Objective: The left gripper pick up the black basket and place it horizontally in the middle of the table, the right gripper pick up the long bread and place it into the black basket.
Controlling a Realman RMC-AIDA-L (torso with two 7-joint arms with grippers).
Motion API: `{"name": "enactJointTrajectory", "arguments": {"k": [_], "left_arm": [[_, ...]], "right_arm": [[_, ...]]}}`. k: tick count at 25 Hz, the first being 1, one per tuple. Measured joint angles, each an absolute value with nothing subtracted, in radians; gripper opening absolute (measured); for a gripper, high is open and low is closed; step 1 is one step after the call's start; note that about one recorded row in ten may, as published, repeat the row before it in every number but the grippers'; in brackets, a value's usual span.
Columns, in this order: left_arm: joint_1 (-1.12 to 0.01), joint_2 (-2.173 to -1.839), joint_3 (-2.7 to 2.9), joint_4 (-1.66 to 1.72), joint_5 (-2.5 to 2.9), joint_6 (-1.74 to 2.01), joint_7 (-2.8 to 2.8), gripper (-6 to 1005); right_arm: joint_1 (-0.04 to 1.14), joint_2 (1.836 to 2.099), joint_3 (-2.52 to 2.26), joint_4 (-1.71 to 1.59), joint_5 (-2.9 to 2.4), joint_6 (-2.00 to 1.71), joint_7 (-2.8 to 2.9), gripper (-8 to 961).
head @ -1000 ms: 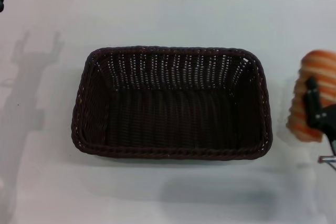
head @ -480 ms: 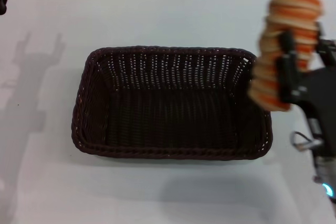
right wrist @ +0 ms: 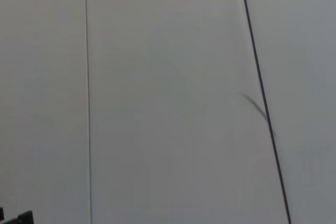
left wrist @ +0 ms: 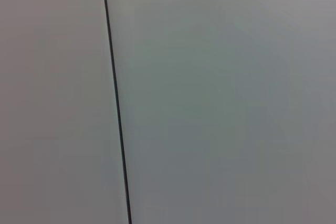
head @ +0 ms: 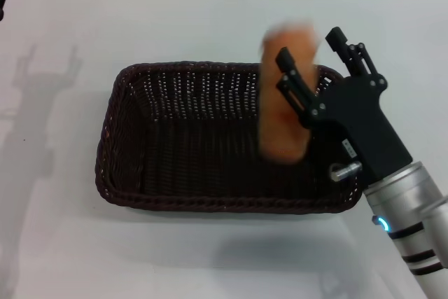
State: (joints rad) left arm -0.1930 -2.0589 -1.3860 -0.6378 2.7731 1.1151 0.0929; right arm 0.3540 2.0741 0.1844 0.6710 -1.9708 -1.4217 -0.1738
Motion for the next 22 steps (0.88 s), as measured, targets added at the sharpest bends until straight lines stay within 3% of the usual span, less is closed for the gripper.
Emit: {"name": "enactJointTrajectory", "arguments": {"k": [3, 9, 15, 22], "left_arm": [[-0.189, -2.059, -1.389, -0.636, 2.773, 1.115, 0.086, 788], [-0.189, -2.059, -1.39, -0.626, 2.774, 1.115, 0.085, 788], [-0.182, -2.061, -1.418, -0.602, 2.767, 1.117, 0.082, 788], [-0.179, -2.063, -1.455, -0.548, 2.765, 1.128, 0.079, 788]], "right_arm": [[0.364, 2.074, 0.186, 0.677, -1.971, -1.4, -0.173, 702], [0.353, 2.075, 0.207, 0.68, -1.968, -1.416, -0.175, 840], [0.177, 2.075, 0.443, 0.676, -1.963, -1.497, -0.181, 840], [0.058, 2.083, 0.588, 0.639, -1.948, -1.551, -0.175, 840]]}}
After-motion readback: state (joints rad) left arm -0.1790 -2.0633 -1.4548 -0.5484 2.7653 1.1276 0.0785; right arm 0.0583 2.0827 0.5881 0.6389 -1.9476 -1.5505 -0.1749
